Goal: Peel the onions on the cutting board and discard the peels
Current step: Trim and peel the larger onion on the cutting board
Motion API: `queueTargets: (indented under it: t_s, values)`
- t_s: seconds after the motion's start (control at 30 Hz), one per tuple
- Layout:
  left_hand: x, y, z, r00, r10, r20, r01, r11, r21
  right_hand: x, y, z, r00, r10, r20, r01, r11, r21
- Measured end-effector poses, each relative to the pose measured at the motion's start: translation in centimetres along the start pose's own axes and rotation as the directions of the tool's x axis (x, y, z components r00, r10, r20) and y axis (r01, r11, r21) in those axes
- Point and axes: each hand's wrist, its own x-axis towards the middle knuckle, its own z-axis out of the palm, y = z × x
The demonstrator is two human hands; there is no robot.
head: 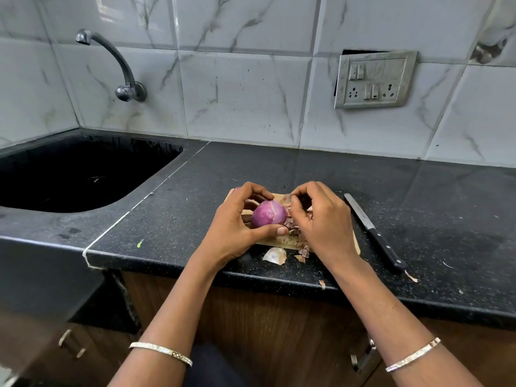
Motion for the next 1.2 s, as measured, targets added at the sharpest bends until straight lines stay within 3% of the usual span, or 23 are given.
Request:
queueTargets:
  t_s: [0.23,0.37,0.63,0.83,1.2]
  values:
    - [0.1,-0.8,-0.4,0.995,-0.059,0.079,0.072,0.983,-0.170,0.3,0.3,0.0,0.996,0.076,-0.042,-0.079,0.994,-0.077]
    - [0.0,-1.0,-0.5,0.991,-0.066,0.119,0.091,0.972,-0.218,0.4,0.9,-0.6,0.974,0.191,-0.124,-0.195,0.980,-0.027]
    - [0.1,-1.1,-0.5,0.993,-0.070,0.092,0.090,0.967,-0.237,0.2,0.2,-0.8,0.988,0.137,-0.075,-0.140,0.989,-0.044]
    - [0.1,-1.1,-0.5,0.995,-0.062,0.075,0.078,0.970,-0.230,0.2,0.0,-0.8,0.999,-0.030,0.034,0.021,0.970,0.241]
    - [0.1,-0.7,-0.6,0.995,-0.034,0.091,0.050,0.982,-0.181,0.2,0.4,-0.6,0.998,-0.040,0.039,0.022,0.925,0.380]
